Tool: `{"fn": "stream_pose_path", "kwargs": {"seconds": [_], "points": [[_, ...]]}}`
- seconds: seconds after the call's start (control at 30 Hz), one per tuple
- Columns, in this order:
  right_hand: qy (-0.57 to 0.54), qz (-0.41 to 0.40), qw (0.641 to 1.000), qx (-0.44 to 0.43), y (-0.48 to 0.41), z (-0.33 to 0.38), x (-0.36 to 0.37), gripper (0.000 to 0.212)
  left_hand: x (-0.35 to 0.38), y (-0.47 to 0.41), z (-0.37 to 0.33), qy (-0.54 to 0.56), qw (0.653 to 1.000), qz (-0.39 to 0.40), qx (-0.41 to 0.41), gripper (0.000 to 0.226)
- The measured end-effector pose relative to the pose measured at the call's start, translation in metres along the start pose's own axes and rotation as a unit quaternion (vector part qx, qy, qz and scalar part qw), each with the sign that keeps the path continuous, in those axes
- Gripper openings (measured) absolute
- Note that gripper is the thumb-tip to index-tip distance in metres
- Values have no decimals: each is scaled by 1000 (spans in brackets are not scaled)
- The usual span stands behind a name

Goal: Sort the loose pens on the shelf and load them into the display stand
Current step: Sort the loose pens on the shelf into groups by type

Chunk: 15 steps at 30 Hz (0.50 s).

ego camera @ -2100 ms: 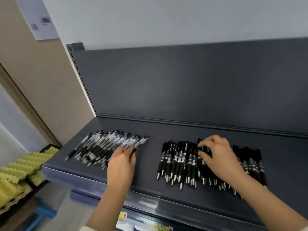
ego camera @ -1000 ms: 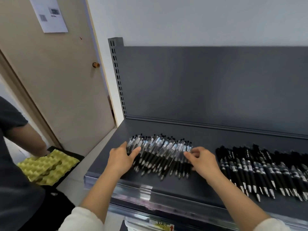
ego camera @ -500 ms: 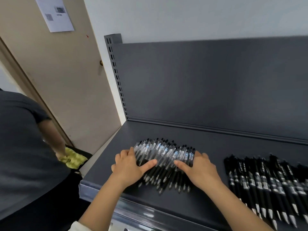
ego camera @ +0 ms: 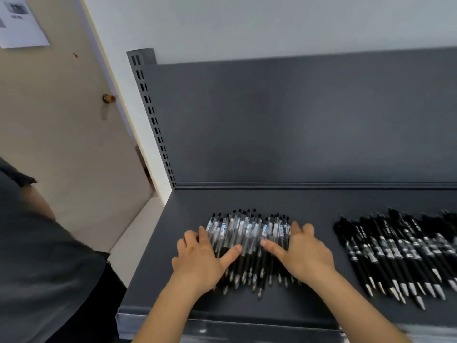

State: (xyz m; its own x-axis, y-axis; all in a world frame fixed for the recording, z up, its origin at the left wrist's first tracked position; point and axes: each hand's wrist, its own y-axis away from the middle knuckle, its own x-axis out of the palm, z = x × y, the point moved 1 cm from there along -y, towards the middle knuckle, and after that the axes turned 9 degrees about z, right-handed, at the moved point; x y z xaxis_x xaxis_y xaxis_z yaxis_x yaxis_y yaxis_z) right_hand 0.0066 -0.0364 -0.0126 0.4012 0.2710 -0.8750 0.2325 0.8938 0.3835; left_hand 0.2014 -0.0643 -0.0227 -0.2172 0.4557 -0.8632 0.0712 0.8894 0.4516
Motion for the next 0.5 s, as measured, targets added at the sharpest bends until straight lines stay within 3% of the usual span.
{"fn": "stream_pose_path", "kwargs": {"seconds": [0.23, 0.5], "points": [[-61, -17, 997, 48, 2, 5, 5, 91, -11, -13, 14, 56, 996, 35, 59, 114], [-155, 18, 986, 61, 2, 4, -1, 63, -13, -23, 29, 95, 989, -8, 110, 97]]}}
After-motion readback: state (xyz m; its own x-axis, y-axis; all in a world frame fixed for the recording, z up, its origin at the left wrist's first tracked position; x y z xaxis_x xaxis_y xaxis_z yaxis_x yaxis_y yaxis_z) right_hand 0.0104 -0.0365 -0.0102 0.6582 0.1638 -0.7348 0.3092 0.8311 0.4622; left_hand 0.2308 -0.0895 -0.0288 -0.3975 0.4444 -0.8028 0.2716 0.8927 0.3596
